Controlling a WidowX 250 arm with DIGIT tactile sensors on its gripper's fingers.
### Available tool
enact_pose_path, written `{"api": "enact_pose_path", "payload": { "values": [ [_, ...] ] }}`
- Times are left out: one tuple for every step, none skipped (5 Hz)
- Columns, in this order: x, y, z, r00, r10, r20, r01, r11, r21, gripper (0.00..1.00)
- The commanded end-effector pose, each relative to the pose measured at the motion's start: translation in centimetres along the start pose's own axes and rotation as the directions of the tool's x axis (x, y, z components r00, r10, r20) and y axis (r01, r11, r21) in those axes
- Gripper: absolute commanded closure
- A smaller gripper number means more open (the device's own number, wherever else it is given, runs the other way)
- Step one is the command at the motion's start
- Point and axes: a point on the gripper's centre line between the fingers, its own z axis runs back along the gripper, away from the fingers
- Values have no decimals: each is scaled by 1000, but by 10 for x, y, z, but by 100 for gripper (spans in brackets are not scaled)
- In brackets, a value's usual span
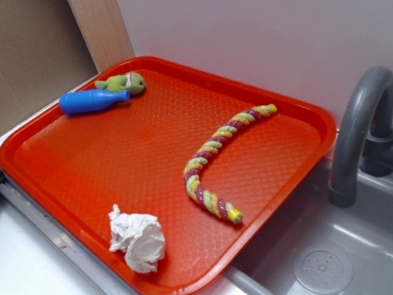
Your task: Grab the multicolored rope.
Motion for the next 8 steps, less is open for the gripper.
{"api": "enact_pose_path", "payload": {
  "values": [
    [0,0,0,1000,0,0,0,1000,0,0],
    [20,-18,0,998,44,34,-45,999,14,0],
    [39,-39,-5,999,23,24,-24,999,32,0],
    [53,-69,-4,999,-10,49,9,999,38,0],
    [70,-101,-7,998,-5,57,5,1000,5,0],
    [77,-135,-18,999,16,29,-16,1000,17,0],
    [79,-158,-38,997,70,-28,-69,997,47,0],
    [84,-178,-63,990,121,-67,-114,988,102,0]
  ]
}}
